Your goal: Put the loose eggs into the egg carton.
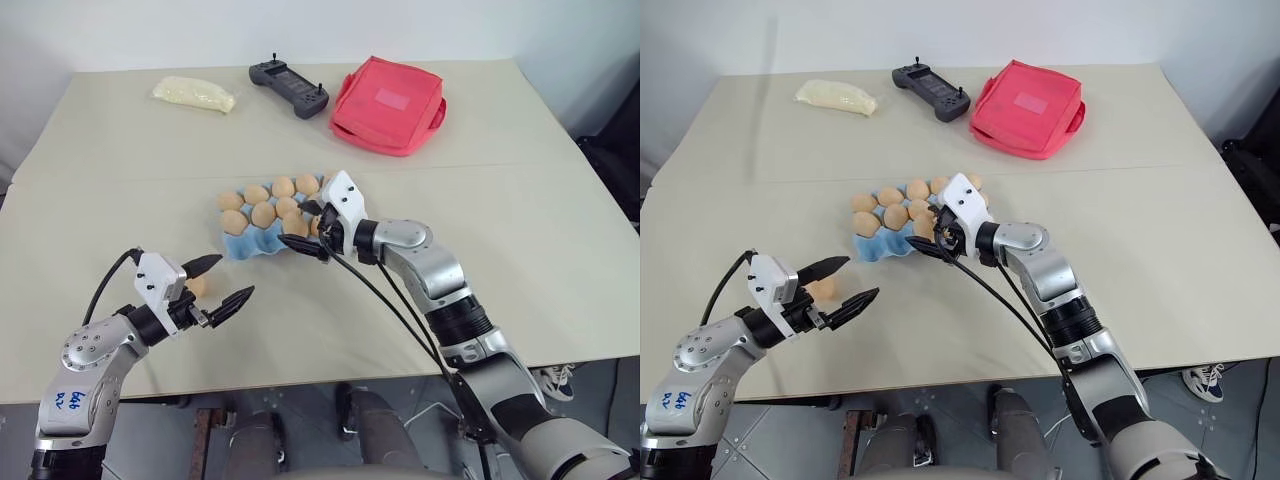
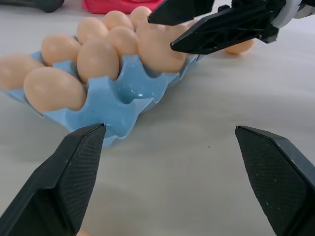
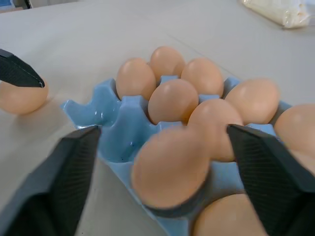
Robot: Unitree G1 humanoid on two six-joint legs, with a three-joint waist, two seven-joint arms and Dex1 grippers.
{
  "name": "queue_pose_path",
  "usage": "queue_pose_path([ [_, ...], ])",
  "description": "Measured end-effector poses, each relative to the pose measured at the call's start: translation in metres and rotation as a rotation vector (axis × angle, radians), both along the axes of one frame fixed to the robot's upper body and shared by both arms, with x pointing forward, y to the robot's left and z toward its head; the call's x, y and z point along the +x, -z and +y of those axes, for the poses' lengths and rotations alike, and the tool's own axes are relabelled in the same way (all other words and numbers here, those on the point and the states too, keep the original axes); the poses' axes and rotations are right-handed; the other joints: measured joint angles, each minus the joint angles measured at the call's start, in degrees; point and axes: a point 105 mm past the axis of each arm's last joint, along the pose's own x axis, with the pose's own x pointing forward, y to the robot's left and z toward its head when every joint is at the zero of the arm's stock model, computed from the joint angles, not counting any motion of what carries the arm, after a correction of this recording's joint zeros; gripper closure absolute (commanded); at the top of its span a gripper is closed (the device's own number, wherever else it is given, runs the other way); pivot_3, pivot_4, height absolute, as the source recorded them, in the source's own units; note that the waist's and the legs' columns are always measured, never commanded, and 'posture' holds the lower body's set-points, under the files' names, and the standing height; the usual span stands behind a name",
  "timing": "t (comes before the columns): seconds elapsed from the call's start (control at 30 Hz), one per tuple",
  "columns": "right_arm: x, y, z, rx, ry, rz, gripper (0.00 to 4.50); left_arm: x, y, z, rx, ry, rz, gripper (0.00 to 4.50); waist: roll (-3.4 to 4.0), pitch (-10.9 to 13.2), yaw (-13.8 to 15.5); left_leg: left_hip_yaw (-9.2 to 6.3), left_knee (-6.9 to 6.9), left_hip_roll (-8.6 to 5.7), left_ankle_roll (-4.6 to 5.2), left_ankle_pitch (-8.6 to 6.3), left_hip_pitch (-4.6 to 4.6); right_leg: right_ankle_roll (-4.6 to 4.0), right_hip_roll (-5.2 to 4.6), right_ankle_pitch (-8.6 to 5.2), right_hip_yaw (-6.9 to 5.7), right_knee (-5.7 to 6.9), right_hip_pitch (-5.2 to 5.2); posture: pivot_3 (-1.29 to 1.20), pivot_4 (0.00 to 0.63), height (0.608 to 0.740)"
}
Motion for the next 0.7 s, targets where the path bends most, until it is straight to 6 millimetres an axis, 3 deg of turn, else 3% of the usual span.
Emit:
queue_pose_path([
  [0.1,-0.002,-0.015,-0.014,0.014,0.008,-0.039,0.26,0.001,-0.002,-0.001,0.000,0.003,-0.010,0.00,0.01,0.00,0.11,-0.02,-0.01,0.00,-0.01,0.00,-0.03,0.00,-0.01,0.00,-0.02,-0.01,-0.02,0.00,0.150,0.740],
  [0.23,-0.011,-0.025,-0.051,0.017,0.036,-0.062,0.26,0.004,-0.006,-0.002,-0.001,0.009,-0.026,0.00,-0.01,0.00,0.51,-0.06,-0.02,-0.02,-0.01,-0.06,-0.05,0.01,-0.02,0.00,-0.07,-0.13,0.02,0.00,0.150,0.740],
  [0.4,-0.028,0.009,-0.125,-0.117,0.154,0.051,0.26,0.007,-0.005,-0.002,-0.006,0.023,-0.019,0.00,-0.01,0.00,1.27,0.00,-0.02,-0.05,0.07,-0.11,-0.07,0.05,0.03,0.00,-0.05,-0.28,0.03,0.00,0.150,0.740],
  [0.57,-0.044,0.014,-0.172,-0.176,0.257,0.092,0.26,0.011,-0.005,-0.002,-0.011,0.042,-0.018,0.00,0.00,0.01,1.15,-0.05,-0.02,-0.02,0.05,-0.10,0.05,-0.01,0.12,-0.03,0.04,-0.27,0.06,0.00,0.150,0.740],
  [0.7,-0.059,0.030,-0.207,-0.220,0.350,0.168,0.26,0.013,-0.002,0.002,-0.010,0.046,-0.004,0.00,0.00,0.01,1.48,-0.06,-0.02,-0.04,0.05,-0.08,0.06,-0.02,0.20,-0.04,0.08,-0.28,0.07,0.00,0.150,0.740],
])
